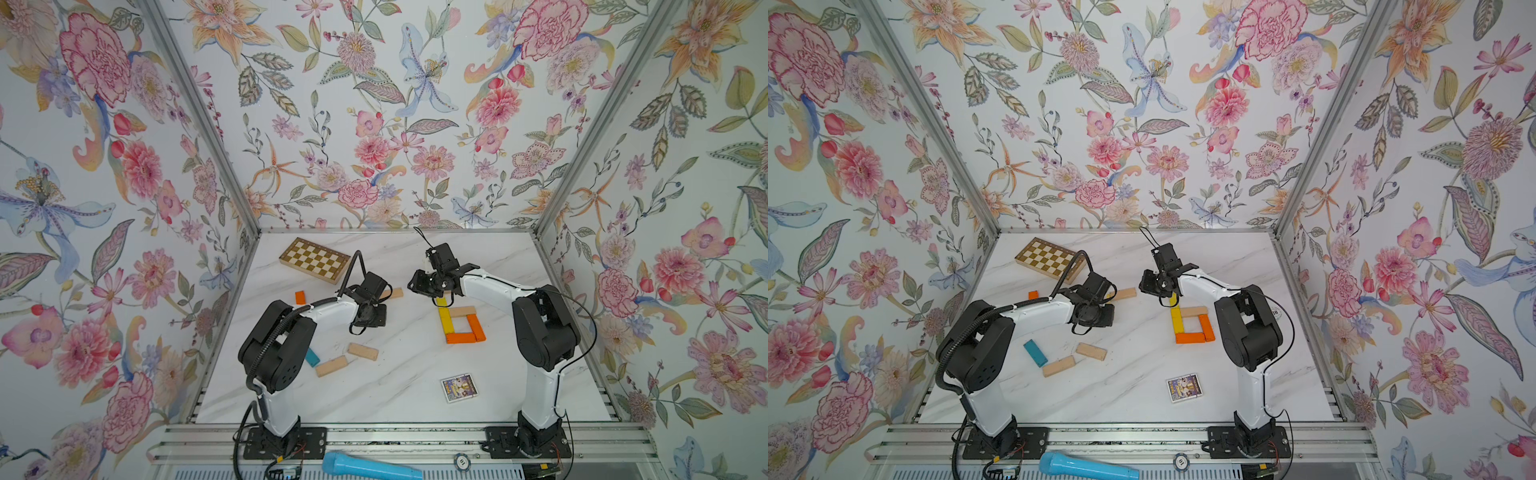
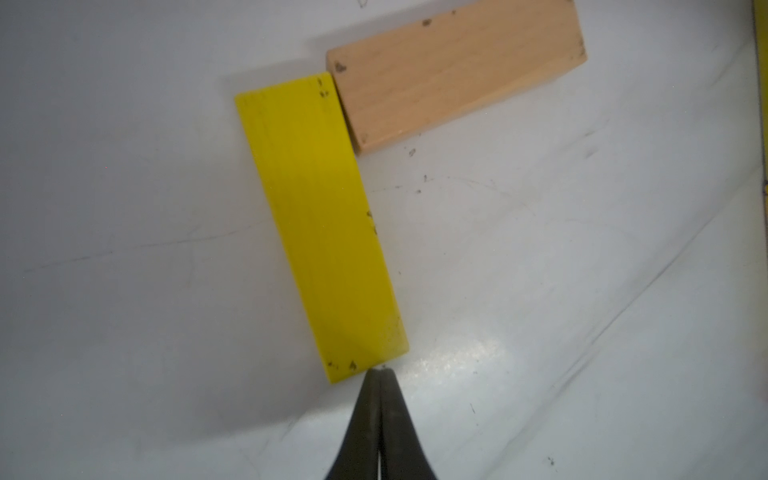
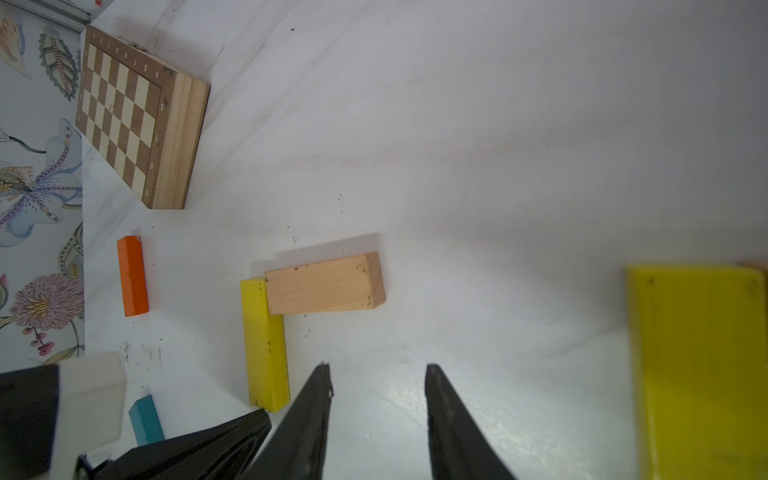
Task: Assemble the number 6 with building blocks
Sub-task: Assemble the building block at the center of the board.
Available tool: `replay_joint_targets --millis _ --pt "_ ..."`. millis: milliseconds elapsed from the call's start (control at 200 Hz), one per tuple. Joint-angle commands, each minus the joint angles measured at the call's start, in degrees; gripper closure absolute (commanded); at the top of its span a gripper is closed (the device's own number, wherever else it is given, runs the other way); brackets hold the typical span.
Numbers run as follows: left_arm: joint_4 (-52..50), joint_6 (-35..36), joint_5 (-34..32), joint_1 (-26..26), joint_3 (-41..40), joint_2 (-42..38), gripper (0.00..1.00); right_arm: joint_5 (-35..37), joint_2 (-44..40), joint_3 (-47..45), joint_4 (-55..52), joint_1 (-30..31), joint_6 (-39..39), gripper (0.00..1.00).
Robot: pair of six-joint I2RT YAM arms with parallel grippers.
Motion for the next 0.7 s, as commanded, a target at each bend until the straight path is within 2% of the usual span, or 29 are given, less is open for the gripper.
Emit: replay_joint_targets --millis 0,220,275,395,570,691 --pt "-1.3 0.7 -0.2 0.5 0.8 -1.5 0.9 -0.1 2.1 0.4 0.5 -0.3 -1.0 0.6" --pt "-1.9 -0.5 1.5 4.4 -2.5 -9.6 0.77 1.2 5.1 2.9 0.1 -0.5 -0.4 0.6" --pt "-2.0 -0.9 1.6 6.1 -2.9 -11.0 0.71 1.5 5.8 3.4 0.1 -0.4 0.2 0.6" --pt "-1.9 -1.0 1.6 9.5 -3.1 -11.9 0.63 2.2 7.4 4.3 0.6 -0.4 1.9 0.6" --pt "0.0 -1.2 3.1 12.9 -3.2 -9.7 0.64 2.1 8.5 4.0 3.4 -0.3 5.2 0.63" --pt "1.0 -1.1 3.9 13.0 -2.5 -7.4 0.65 1.9 9.2 4.1 4.0 -0.2 6.3 0.64"
